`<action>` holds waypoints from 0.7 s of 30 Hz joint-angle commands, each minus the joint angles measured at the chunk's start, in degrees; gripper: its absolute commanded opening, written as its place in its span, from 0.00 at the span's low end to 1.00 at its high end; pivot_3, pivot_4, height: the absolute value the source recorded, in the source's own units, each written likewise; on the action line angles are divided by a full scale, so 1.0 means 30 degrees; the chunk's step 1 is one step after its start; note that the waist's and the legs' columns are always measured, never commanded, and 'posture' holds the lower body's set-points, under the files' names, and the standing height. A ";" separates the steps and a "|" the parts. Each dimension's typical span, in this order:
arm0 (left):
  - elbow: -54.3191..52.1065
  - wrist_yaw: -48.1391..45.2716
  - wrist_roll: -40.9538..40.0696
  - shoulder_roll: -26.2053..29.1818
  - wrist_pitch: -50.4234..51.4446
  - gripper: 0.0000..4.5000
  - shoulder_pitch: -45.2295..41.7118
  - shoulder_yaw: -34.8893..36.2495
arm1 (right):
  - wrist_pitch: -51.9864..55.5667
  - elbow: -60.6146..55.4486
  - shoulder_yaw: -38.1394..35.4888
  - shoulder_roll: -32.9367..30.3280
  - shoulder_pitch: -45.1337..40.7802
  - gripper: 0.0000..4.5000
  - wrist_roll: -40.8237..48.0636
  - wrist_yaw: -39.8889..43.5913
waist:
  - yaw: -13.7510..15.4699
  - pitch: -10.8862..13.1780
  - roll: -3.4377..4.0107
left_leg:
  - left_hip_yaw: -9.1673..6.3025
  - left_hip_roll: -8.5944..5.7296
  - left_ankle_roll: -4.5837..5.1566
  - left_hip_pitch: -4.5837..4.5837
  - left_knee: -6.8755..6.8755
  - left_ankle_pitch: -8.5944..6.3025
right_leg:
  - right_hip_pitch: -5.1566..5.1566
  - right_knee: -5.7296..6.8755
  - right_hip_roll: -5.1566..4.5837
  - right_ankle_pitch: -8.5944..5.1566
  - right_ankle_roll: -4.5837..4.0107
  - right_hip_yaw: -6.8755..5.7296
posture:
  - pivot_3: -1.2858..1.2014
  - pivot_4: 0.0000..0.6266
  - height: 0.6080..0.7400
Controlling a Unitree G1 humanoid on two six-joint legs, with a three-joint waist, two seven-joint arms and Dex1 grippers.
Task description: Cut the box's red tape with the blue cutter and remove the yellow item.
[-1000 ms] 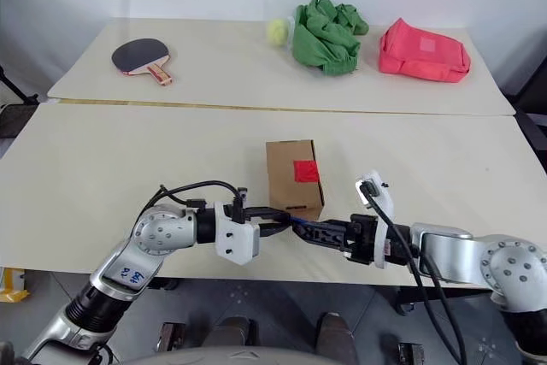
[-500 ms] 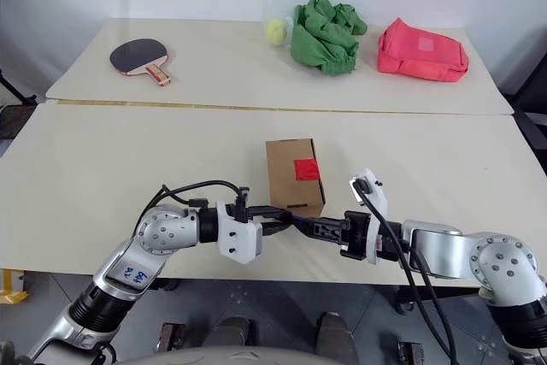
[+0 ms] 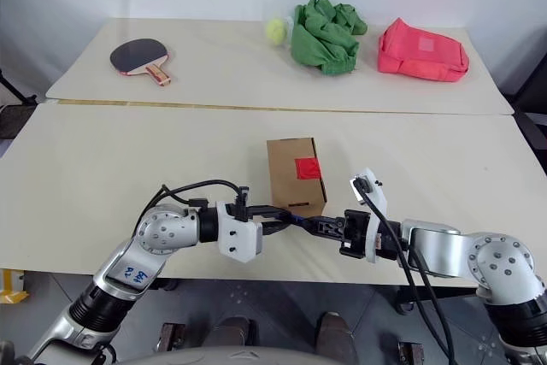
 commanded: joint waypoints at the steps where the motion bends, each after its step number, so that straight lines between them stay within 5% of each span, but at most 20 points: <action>1: -0.1399 -0.0347 -0.1753 -0.0033 0.1346 0.32 0.0410 0.0915 | 0.0304 0.0116 -0.0265 -0.0178 -0.0004 0.01 0.0268 0.0479 | -0.0011 0.0001 0.0000 | -0.0001 0.0001 0.0000 0.0000 -0.0002 0.0000 | 0.0000 0.0000 0.0000 0.0000 0.0000 -0.0001 | 0.52 0.24 1.00; 6: -0.3175 -0.2394 -0.5941 0.1232 0.4772 0.65 0.1341 0.2877 | 0.1561 0.0107 -0.1302 -0.1329 0.0448 0.01 0.0268 0.2921 | -0.0016 0.0004 0.0004 | -0.0003 0.0003 0.0001 -0.0001 -0.0005 0.0000 | -0.0002 -0.0001 0.0000 -0.0001 -0.0002 0.0000 | 0.52 0.24 1.00; 9: -0.4040 -0.3988 -0.9162 0.2950 0.6689 0.65 0.2088 0.5017 | 0.3156 0.0124 -0.2913 -0.3365 0.1492 0.01 0.0268 0.6150 | -0.0016 0.0031 0.0048 | -0.0005 0.0007 0.0012 -0.0015 -0.0017 -0.0006 | -0.0014 0.0001 0.0002 -0.0004 -0.0009 -0.0002 | 0.52 0.24 1.00; 15: -0.2049 -0.4460 -1.0868 0.4354 0.7393 0.65 0.1716 0.7589 | 0.6346 0.1816 -0.8364 -0.7755 0.4550 0.01 -0.0606 1.0136 | 0.0108 0.0038 0.0059 | -0.0003 0.0003 0.0107 -0.0017 -0.0001 -0.0059 | 0.0010 -0.0036 0.0003 -0.0005 -0.0010 -0.0011 | 0.52 0.24 1.00; 17: -0.0217 -0.3926 -1.0407 0.4041 0.7045 0.65 0.0745 0.7707 | 0.7515 0.2727 -1.1219 -0.8611 0.5447 0.01 -0.2922 1.1572 | 0.0111 0.0039 0.0057 | 0.0004 -0.0005 0.0112 -0.0018 -0.0002 -0.0062 | 0.0009 -0.0037 0.0003 -0.0005 -0.0010 -0.0008 | 0.52 0.24 1.00; 21: 0.2648 -0.3453 -0.9819 0.2831 0.6671 0.46 -0.1663 0.6857 | 0.6451 0.2867 -1.3361 -0.9294 0.5836 0.01 -0.8707 1.4078 | 0.0048 0.0040 0.0055 | 0.0008 0.0009 0.0113 -0.0011 -0.0003 -0.0063 | 0.0005 -0.0030 0.0032 -0.0003 -0.0007 -0.0004 | 0.52 0.24 1.00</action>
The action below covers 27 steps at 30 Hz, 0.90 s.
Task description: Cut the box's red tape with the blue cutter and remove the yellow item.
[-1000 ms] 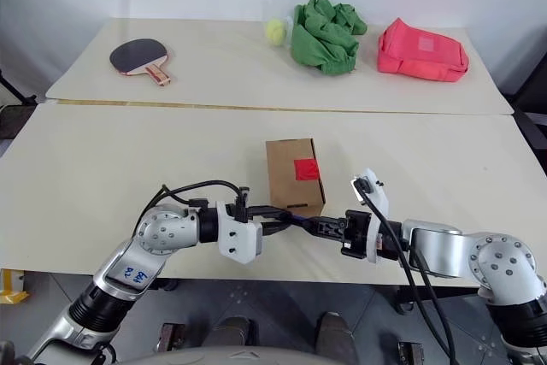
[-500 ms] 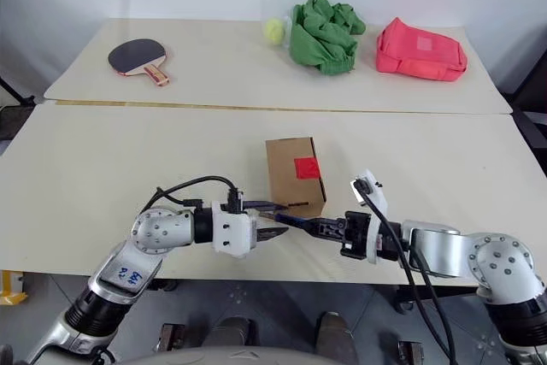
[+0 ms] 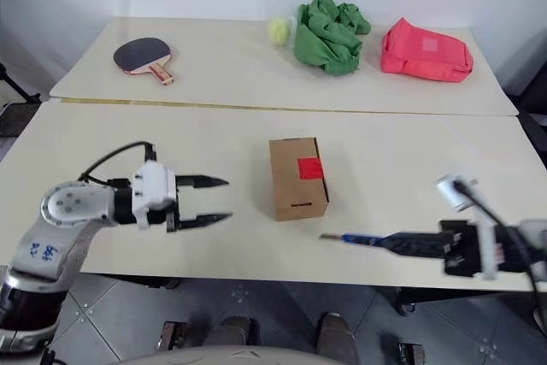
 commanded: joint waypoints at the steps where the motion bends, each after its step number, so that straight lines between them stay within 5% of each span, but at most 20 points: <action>1: 0.1667 0.0077 0.0283 -0.0848 -0.0540 0.38 -0.1779 -0.0644 | -0.1577 -0.0159 -0.1181 -0.0404 -0.0147 0.01 -0.4671 0.2164 | -0.0036 0.0006 -0.0009 | 0.0001 -0.0001 -0.0004 0.0002 -0.0003 0.0002 | -0.0002 0.0000 0.0000 0.0001 0.0002 0.0002 | 0.52 0.24 1.00; 7: 0.6793 -0.0018 0.1729 -0.3758 -0.0866 0.00 -0.7330 -0.2879 | -0.3561 -0.0640 0.2029 0.0502 -0.5775 0.01 -0.6732 -0.0631 | -0.0117 0.0014 -0.0021 | 0.0029 -0.0002 -0.0090 -0.0010 0.0013 0.0050 | -0.0030 0.0007 -0.0001 0.0011 0.0023 0.0021 | 0.52 0.24 1.00; 12: 0.9789 -0.0564 0.2721 -0.4738 -0.1178 0.00 -0.9371 -0.3942 | -0.2705 -0.1197 0.4405 0.1703 -1.0249 0.01 -0.5848 -0.3840 | -0.0384 0.0016 -0.0023 | 0.0029 0.0002 -0.0104 -0.0028 -0.0034 0.0058 | -0.0051 0.0028 0.0002 0.0014 0.0027 0.0018 | 0.52 0.24 1.00; 17: 1.1172 -0.0959 0.3973 -0.5327 -0.2091 0.00 -0.9642 -0.5025 | -0.1799 -0.1153 0.7290 0.3783 -1.5035 0.01 -0.2448 -1.0665 | -0.0535 0.0019 -0.0025 | 0.0017 -0.0006 -0.0102 -0.0085 -0.0036 0.0056 | -0.0072 -0.0001 -0.0022 0.0016 0.0032 -0.0008 | 0.52 0.24 1.00; 21: 1.1524 -0.0824 0.4500 -0.5828 -0.2546 0.00 -0.9492 -0.5313 | -0.3172 -0.1304 0.9269 0.4370 -1.6228 0.01 0.1931 -1.5061 | -0.0439 0.0020 -0.0026 | -0.0023 -0.0002 -0.0103 -0.0118 -0.0022 0.0057 | -0.0076 -0.0007 -0.0029 0.0016 0.0031 -0.0063 | 0.52 0.24 1.00; 27: 1.1697 -0.0891 0.5332 -0.5979 -0.3027 0.00 -0.9130 -0.5746 | -0.4438 -0.1612 1.0844 0.4099 -1.6363 0.01 0.4150 -1.7851 | -0.0278 0.0019 -0.0025 | -0.0024 -0.0018 -0.0100 -0.0149 0.0008 0.0055 | -0.0076 -0.0008 -0.0051 0.0025 0.0047 -0.0077 | 0.52 0.24 1.00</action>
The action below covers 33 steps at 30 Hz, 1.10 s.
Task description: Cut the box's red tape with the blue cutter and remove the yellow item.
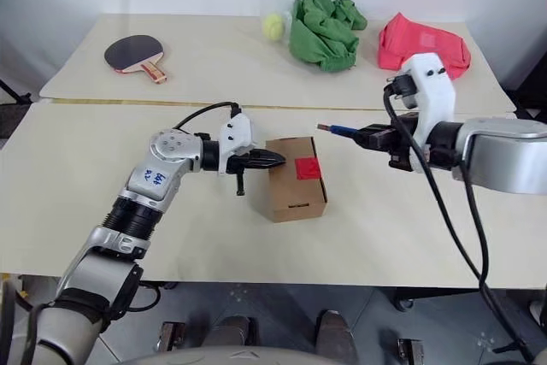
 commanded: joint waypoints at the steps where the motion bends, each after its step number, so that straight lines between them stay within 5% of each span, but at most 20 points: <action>1: 0.0081 -0.0163 0.0620 -0.0049 0.0009 0.00 0.0345 -0.0552 | -0.0811 -0.0799 0.0233 -0.0371 -0.0337 0.01 0.0794 -0.1157 | 0.0017 -0.0001 0.0002 | 0.0001 -0.0001 0.0000 0.0000 0.0000 0.0000 | 0.0000 0.0001 0.0000 0.0000 0.0000 0.0000 | 0.52 0.24 1.00; 33: 0.0082 0.0068 0.1097 0.0224 0.0021 0.00 0.0685 -0.0473 | -0.1767 -0.1475 0.1092 0.0257 0.1326 0.01 -0.0558 -0.1150 | 0.0013 -0.0003 0.0005 | 0.0000 0.0000 0.0007 0.0001 0.0021 -0.0003 | 0.0002 0.0026 0.0001 0.0000 0.0000 0.0000 | 0.52 0.24 1.00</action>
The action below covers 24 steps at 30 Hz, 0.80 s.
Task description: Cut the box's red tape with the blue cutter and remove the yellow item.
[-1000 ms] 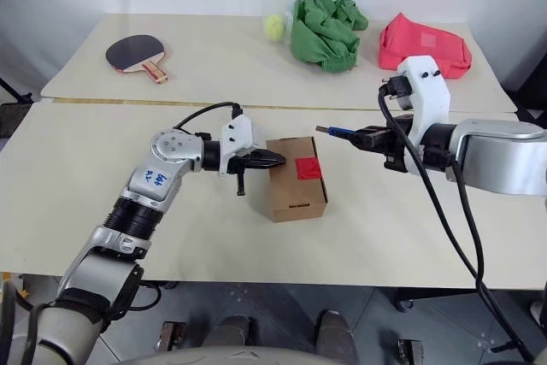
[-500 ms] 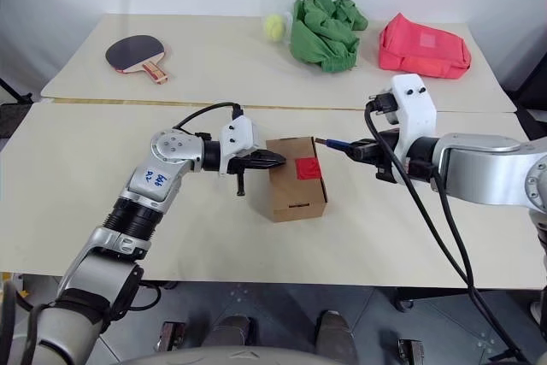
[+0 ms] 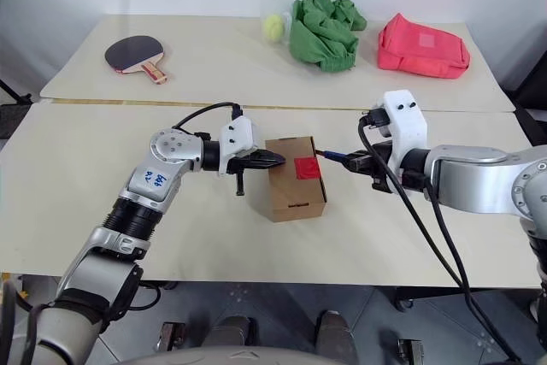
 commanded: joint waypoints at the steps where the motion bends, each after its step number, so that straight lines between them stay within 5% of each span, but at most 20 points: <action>1: 0.0132 0.0027 0.0683 0.0156 0.0212 0.00 0.0646 -0.0467 | -0.0321 -0.0183 -0.0816 -0.0228 -0.0453 0.01 -0.0627 0.0405 | -0.0002 0.0000 0.0000 | -0.0001 0.0001 0.0000 0.0000 0.0002 0.0000 | 0.0000 0.0001 0.0000 0.0000 0.0000 -0.0001 | 0.52 0.24 1.00; 24: -0.0886 0.0181 0.0693 0.0259 0.0920 0.00 0.1025 -0.0667 | -0.0029 -0.0301 -0.0430 0.0738 -0.1209 0.01 -0.0638 0.0394 | -0.0011 -0.0001 0.0002 | -0.0001 0.0001 0.0000 0.0001 0.0003 0.0000 | 0.0000 0.0006 0.0000 0.0000 0.0000 0.0002 | 0.52 0.24 1.00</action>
